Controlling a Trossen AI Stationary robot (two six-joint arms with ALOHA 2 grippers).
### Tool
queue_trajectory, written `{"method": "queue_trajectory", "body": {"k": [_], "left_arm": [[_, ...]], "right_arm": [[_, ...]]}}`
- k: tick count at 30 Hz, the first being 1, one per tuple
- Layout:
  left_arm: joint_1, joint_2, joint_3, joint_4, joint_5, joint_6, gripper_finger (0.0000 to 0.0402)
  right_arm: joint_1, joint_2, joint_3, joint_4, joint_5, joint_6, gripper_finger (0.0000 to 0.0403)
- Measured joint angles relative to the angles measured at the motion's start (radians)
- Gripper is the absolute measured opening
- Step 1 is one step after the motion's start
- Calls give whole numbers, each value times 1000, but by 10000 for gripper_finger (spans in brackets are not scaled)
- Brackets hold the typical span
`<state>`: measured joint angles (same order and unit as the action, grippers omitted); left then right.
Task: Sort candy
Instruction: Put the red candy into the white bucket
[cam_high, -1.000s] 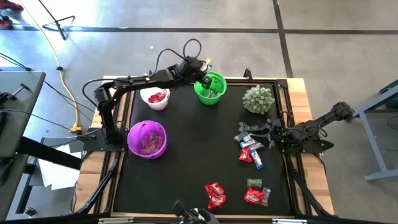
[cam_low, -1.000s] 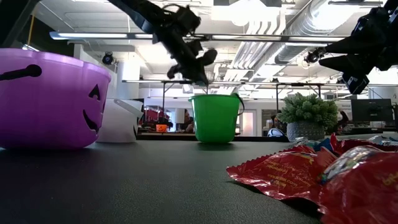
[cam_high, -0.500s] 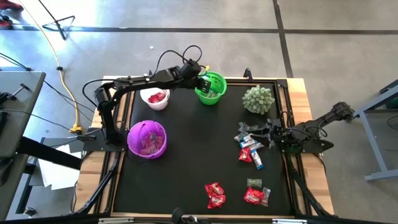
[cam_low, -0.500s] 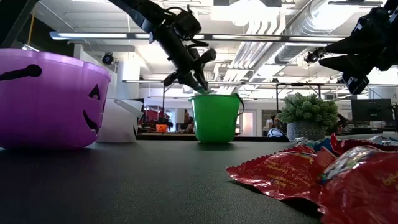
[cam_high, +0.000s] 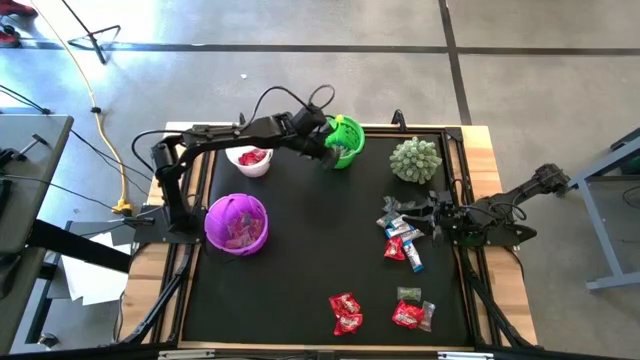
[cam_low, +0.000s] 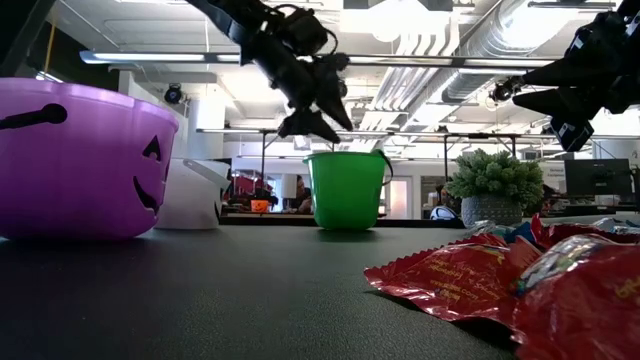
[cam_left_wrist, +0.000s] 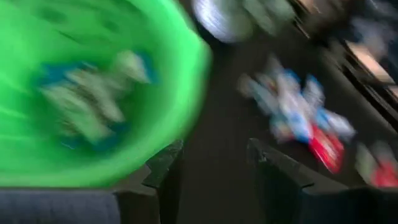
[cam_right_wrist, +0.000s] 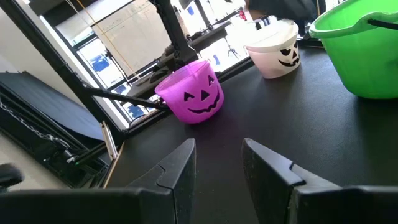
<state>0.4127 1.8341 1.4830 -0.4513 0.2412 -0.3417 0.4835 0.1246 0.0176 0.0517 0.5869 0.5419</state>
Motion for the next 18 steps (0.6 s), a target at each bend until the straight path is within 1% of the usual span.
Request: {"method": "queue_trajectory", "body": {"k": [1, 3, 6, 8, 10, 14, 18], "left_arm": [[-13, -7, 0, -18, 39, 28, 158], [-51, -22, 1, -30, 72, 88, 158], [-133, -37, 1, -87, 58, 169, 158], [-190, -37, 1, -119, 6, 187, 158], [-247, -37, 0, -145, -66, 172, 158], [-354, -31, 0, -148, -190, 94, 159], [-446, -23, 0, -138, -264, 1, 159]], "right_arm": [[0, 0, 0, 0, 0, 0, 126], [0, -1, 0, 0, 0, 0, 126], [0, 0, 0, 0, 0, 0, 126], [0, 0, 0, 0, 0, 0, 126], [0, 0, 0, 0, 0, 0, 126], [0, 0, 0, 0, 0, 0, 126], [0, 0, 0, 0, 0, 0, 126]]}}
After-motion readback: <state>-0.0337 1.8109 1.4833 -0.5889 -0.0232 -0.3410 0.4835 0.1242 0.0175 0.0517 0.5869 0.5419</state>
